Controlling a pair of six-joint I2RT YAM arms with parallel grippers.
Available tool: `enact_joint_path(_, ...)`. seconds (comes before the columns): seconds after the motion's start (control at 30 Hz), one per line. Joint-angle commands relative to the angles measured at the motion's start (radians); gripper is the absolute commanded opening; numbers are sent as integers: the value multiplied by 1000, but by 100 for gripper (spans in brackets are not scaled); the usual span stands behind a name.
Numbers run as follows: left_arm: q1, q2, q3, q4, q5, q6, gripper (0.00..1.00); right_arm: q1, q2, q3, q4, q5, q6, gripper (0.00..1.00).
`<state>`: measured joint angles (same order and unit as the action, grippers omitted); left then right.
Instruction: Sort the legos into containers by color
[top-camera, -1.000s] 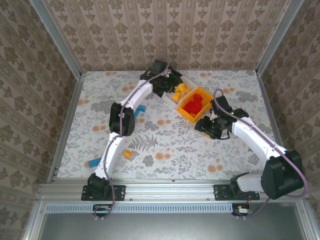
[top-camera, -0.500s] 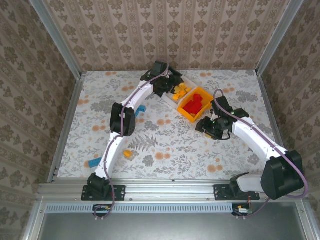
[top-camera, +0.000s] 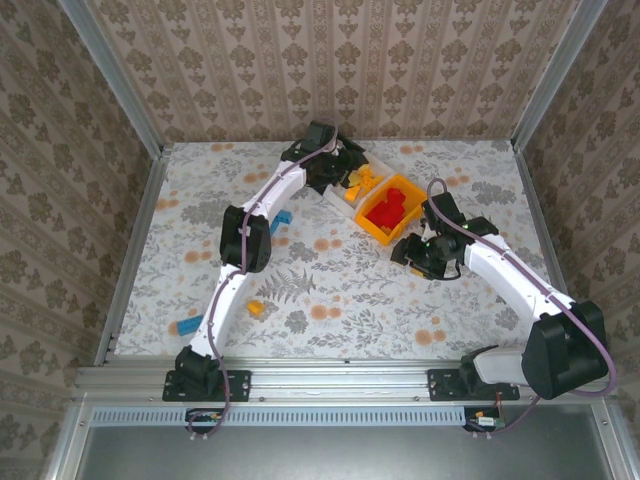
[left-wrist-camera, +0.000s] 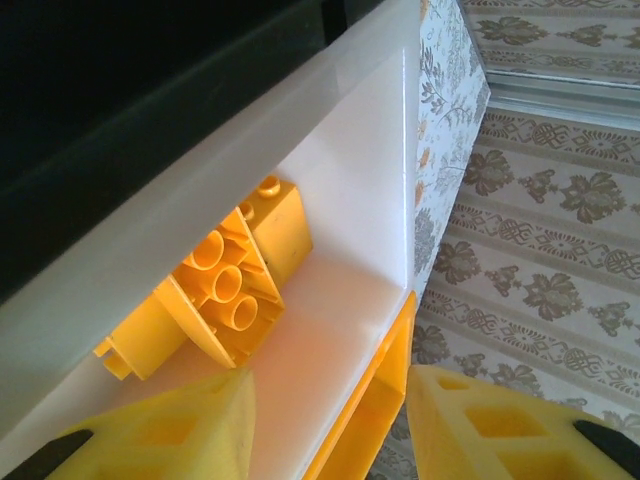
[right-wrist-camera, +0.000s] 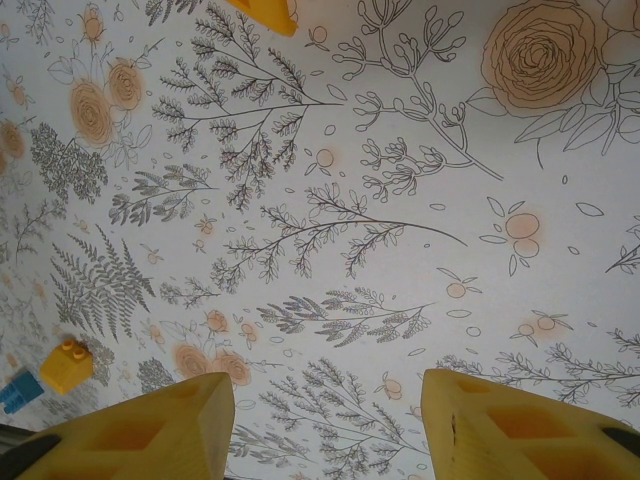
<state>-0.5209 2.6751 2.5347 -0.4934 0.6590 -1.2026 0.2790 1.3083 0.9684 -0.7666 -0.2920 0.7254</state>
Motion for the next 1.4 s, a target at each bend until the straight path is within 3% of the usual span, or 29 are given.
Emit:
enact_joint_path(0.0, 25, -59, 32, -88, -10, 97, 44, -5, -6, 9, -6, -8, -2, 53)
enact_joint_path(0.27, 57, -201, 0, -348, -112, 385, 47, 5, 22, 14, 36, -51, 17, 53)
enact_joint_path(0.47, 102, -410, -241, -419, -201, 540, 50, 44, 78, 62, 52, -67, 16, 53)
enact_joint_path(0.87, 210, -840, -802, -432, -308, 654, 54, 155, 253, 183, 76, -84, 14, 53)
enact_joint_path(1.1, 211, -1016, -1030, -592, -451, 763, 58, 199, 332, 229, 87, -96, 14, 53)
enact_joint_path(1.23, 191, -1126, -1177, -663, -500, 741, 62, 214, 360, 245, 93, -95, 14, 53)
enact_joint_path(1.37, 166, -1229, -1343, -694, -478, 651, 66, 217, 384, 257, 92, -96, 11, 53)
